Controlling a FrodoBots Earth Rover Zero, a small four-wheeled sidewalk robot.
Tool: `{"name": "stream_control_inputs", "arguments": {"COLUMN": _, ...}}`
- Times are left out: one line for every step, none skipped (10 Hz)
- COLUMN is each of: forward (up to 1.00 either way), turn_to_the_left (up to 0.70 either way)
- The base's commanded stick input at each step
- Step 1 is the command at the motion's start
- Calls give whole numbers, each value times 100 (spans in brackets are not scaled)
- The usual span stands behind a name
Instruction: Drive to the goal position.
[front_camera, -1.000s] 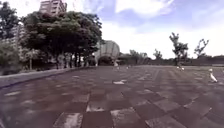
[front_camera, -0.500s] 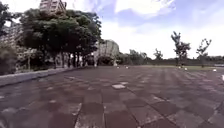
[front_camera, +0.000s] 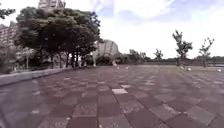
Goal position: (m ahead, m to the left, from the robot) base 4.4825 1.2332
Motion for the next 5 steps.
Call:
{"name": "stream_control_inputs", "arguments": {"forward": 100, "turn_to_the_left": 37}}
{"name": "stream_control_inputs", "arguments": {"forward": 100, "turn_to_the_left": 40}}
{"name": "stream_control_inputs", "arguments": {"forward": 100, "turn_to_the_left": 38}}
{"name": "stream_control_inputs", "arguments": {"forward": 100, "turn_to_the_left": 10}}
{"name": "stream_control_inputs", "arguments": {"forward": 100, "turn_to_the_left": 0}}
